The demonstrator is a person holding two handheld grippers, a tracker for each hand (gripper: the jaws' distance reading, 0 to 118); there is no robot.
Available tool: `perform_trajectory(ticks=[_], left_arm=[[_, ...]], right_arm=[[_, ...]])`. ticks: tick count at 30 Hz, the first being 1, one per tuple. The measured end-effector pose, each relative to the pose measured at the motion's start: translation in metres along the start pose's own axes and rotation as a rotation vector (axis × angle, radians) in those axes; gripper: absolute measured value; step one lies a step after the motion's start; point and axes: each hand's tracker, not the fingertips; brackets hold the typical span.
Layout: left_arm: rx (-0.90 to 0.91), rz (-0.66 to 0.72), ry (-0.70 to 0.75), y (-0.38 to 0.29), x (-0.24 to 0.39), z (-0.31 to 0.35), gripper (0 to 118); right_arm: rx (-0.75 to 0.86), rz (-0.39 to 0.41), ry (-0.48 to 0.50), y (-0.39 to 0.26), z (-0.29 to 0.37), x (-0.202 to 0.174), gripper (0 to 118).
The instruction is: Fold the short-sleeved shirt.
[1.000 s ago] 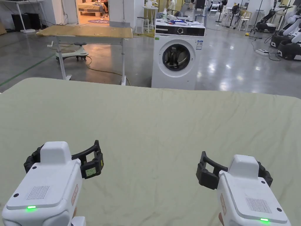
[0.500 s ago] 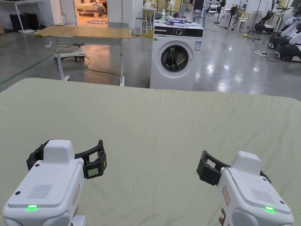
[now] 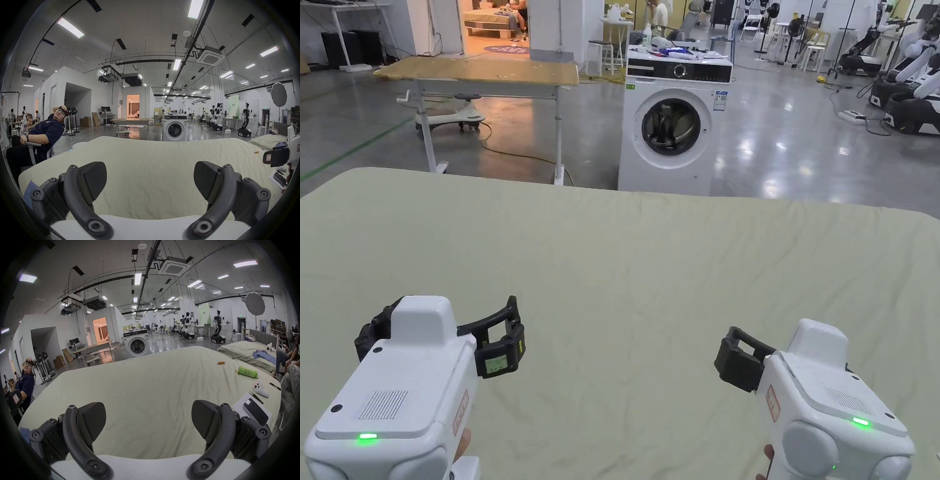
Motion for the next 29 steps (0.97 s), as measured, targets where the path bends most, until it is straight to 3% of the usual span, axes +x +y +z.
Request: perform_trajectory(ticks=[13,22,29], left_arm=[[-0.037,-0.051,-0.031,-0.004,0.008,0.001,109],[-0.044,-0.069,-0.026,-0.007,0.007,-0.001,109],[-0.052,-0.058,-0.017,-0.007,0.004,-0.003,109]], right_arm=[[-0.004,0.050,-0.025,0.002,-0.002,-0.005,108],[0.025,0.035,-0.029,-0.002,-0.007,0.003,108],[0.107,0.129,0.001,-0.012,-0.006,-0.001,108]])
